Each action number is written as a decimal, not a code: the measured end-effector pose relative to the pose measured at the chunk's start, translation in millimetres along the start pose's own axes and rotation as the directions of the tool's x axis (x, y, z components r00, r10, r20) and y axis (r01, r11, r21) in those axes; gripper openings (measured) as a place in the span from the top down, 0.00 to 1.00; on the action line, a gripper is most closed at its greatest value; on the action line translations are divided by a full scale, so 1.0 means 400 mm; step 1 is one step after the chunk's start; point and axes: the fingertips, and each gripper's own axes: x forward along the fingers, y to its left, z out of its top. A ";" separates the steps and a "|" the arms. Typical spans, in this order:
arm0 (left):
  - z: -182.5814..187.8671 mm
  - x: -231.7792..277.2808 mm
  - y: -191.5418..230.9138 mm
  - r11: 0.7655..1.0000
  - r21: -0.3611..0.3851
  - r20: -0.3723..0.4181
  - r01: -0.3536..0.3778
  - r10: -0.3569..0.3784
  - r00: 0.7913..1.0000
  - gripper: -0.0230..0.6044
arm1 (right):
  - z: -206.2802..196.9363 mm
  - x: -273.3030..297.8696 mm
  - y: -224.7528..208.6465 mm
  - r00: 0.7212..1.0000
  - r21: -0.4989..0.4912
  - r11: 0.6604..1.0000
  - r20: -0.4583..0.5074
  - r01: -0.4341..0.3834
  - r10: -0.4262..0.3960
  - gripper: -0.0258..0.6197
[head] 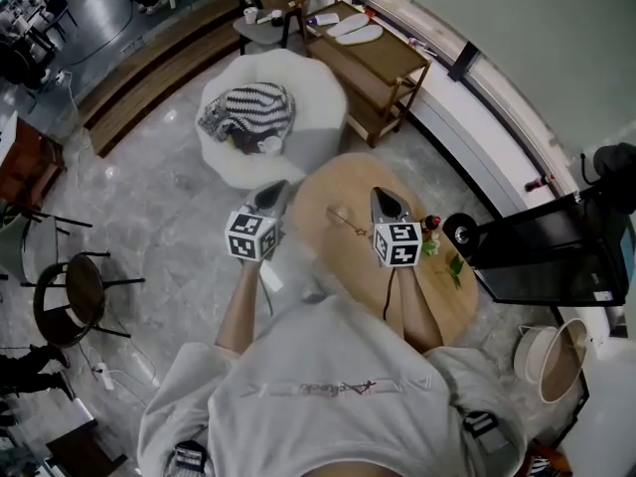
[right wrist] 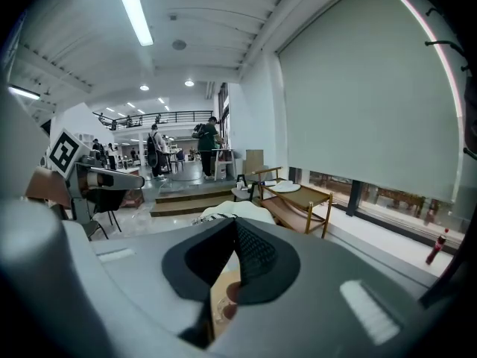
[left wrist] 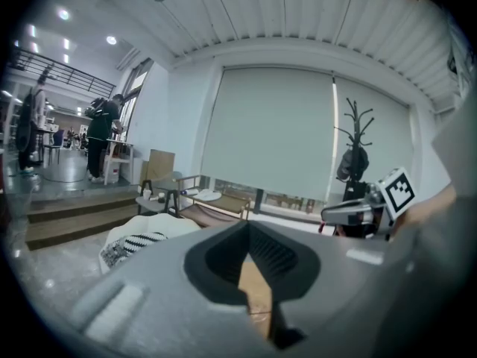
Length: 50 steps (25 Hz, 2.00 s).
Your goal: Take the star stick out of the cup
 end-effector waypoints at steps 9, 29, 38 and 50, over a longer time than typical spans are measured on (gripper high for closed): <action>0.023 0.092 0.020 0.999 0.005 -0.014 0.049 -0.049 0.999 0.96 | 0.001 0.054 -0.050 0.999 0.022 0.999 -0.004 0.044 -0.043 0.96; -0.035 0.199 0.024 0.999 -0.017 -0.102 0.038 -0.040 0.994 0.96 | -0.025 0.102 -0.166 0.998 0.056 0.997 -0.043 0.046 -0.043 0.96; -0.111 0.271 -0.005 0.997 -0.024 -0.164 0.070 -0.073 0.984 0.96 | -0.088 0.122 -0.226 0.996 0.082 0.996 -0.086 0.044 -0.037 0.96; -0.230 0.292 -0.018 0.994 -0.064 -0.215 0.092 -0.104 0.971 0.96 | -0.240 0.114 -0.215 0.986 0.138 0.989 -0.163 0.060 -0.037 0.95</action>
